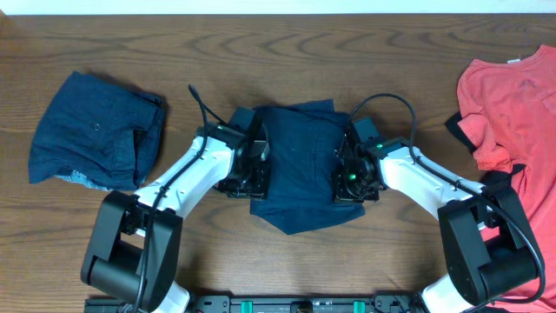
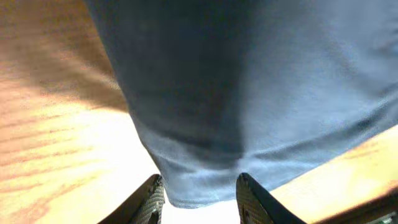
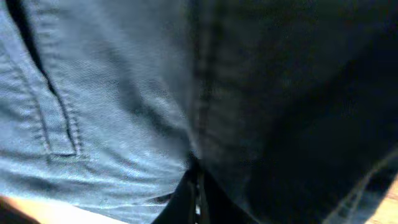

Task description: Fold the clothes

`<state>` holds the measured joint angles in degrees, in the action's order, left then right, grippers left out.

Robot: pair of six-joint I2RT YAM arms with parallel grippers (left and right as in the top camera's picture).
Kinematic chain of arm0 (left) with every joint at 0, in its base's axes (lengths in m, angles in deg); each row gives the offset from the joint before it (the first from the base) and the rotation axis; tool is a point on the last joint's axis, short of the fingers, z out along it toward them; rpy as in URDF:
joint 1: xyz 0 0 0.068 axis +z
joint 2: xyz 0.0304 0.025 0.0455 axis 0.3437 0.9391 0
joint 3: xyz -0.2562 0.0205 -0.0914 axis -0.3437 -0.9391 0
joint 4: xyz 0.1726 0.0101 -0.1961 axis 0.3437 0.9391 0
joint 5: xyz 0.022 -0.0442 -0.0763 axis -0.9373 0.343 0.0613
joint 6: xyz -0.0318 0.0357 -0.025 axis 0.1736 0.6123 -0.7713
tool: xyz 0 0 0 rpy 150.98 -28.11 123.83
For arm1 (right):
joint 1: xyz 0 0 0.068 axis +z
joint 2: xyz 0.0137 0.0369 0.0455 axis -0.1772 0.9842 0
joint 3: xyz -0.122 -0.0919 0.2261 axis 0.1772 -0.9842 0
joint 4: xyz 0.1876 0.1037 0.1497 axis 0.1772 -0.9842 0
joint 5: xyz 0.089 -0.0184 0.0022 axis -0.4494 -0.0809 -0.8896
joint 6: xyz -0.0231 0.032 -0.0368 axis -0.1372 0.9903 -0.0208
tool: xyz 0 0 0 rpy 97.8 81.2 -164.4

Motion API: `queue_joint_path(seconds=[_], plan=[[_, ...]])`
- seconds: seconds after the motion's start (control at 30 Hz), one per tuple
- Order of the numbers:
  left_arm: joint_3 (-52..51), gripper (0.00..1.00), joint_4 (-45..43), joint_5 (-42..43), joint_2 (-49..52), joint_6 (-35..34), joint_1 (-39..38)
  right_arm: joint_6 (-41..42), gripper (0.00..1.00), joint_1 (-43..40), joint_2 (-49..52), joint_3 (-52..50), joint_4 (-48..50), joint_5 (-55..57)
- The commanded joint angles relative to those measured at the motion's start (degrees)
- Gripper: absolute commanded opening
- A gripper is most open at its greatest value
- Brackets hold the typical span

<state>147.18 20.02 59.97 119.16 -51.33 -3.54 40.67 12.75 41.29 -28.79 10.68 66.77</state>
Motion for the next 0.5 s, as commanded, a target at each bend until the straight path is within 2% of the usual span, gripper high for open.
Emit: queue_joint_path(seconds=[0.0,0.1,0.13,0.27,0.37,0.47], plan=[[5.29,0.4,1.38,-0.46,-0.59,2.05,0.26,-6.6,0.09,-0.66,-2.67,-0.37,-0.96,-1.2],[8.35,0.42,0.31,-0.46,-0.59,2.03,0.26,-11.67,0.11,-0.68,-8.66,1.9,-0.59,-2.69],[8.98,0.45,-1.16,-0.46,-0.59,2.03,0.26,-12.09,0.1,-0.74,-10.93,2.67,0.17,-2.21],[9.16,0.44,-9.77,-0.48,-0.26,2.03,0.24,-10.45,0.05,-0.94,-17.55,3.61,8.15,1.95],[8.74,0.37,-16.2,-1.79,0.55,2.03,0.26,-7.26,0.02,-0.94,-18.43,3.61,13.92,7.1],[8.46,0.33,-21.51,-8.0,2.4,2.03,0.26,-5.29,0.01,-0.94,-16.22,3.56,17.64,12.57]])
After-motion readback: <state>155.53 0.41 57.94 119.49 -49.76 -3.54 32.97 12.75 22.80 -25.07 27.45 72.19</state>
